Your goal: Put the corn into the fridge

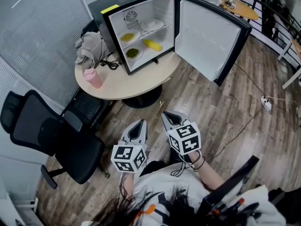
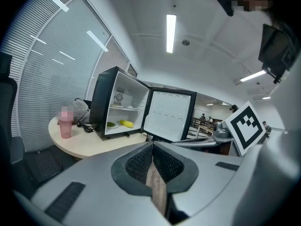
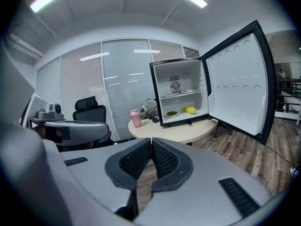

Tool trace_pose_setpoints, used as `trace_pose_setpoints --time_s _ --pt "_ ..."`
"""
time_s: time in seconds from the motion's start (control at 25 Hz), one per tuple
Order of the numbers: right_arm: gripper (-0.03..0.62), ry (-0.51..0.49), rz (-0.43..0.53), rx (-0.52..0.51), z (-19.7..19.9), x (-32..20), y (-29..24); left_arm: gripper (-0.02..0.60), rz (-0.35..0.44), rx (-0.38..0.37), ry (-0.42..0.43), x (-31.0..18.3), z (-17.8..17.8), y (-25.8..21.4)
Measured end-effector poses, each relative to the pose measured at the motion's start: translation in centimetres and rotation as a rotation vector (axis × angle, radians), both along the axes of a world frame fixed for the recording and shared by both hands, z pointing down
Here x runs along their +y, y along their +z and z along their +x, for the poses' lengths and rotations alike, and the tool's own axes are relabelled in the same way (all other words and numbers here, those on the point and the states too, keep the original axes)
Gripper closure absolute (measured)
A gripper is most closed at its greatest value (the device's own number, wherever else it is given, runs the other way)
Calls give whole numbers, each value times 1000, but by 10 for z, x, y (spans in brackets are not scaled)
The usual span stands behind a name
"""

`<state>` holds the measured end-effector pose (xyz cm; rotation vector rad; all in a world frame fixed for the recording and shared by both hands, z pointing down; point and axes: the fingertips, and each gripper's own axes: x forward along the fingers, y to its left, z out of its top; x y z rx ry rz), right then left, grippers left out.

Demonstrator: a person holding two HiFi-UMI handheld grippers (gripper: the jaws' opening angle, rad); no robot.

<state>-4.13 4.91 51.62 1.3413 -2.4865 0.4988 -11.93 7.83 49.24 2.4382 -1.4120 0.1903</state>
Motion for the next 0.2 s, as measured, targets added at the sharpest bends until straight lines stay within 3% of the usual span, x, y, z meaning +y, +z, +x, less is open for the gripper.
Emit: trace_pose_setpoints --time_s 0.2 --pt "572 4 -1 -1 2 0 0 571 -2 -3 10 1 4 1"
